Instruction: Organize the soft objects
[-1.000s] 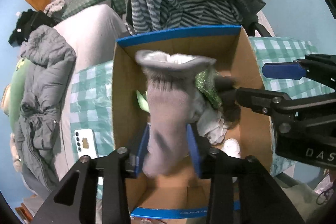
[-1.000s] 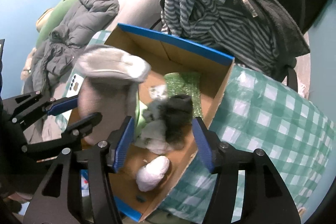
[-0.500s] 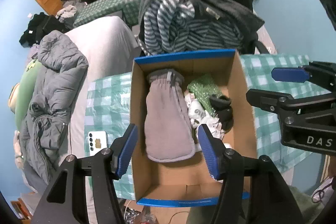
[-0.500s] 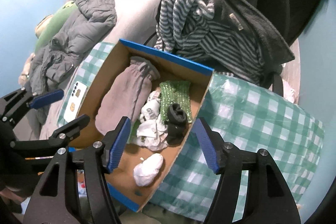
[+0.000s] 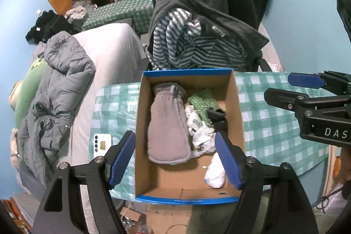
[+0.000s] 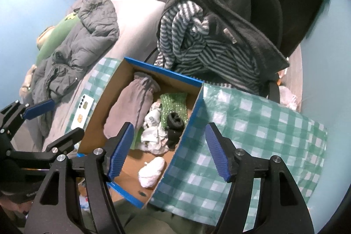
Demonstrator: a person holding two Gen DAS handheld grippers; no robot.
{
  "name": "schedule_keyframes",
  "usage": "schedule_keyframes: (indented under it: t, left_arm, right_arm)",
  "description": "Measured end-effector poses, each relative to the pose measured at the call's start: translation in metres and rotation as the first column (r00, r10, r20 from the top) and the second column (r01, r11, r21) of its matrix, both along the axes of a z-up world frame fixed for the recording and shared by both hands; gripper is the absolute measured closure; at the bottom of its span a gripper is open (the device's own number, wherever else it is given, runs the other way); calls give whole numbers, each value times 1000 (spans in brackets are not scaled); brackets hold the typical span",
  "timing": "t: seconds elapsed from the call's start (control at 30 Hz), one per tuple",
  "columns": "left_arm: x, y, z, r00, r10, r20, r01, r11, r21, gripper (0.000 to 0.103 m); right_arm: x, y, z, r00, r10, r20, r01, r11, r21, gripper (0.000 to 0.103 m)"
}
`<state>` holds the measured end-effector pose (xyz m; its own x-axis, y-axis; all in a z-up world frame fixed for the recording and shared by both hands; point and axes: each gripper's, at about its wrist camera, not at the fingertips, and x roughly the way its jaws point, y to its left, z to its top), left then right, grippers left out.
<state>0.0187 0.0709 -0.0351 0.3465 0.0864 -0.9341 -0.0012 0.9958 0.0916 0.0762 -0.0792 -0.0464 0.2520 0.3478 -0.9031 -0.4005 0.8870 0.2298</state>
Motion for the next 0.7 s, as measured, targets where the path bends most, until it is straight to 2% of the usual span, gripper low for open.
schedule_keyframes:
  t: [0.2,0.33,0.7]
  left_arm:
    - [-7,-12,9,1000,-2,13,2,1000,-2,27]
    - [-13,-21,13,1000,-15,16,15,1000,0,18]
    - [-19,-43,22,999,-32,21,32,999,4,18]
  right_arm:
    - [-9,-17,17,999,-18,38,18,1000,-9,36]
    - [-13,-29,24,998,-37,51,37,999,-8,35]
    - [-19,-56,30,995,-80,62,80,997,-6,35]
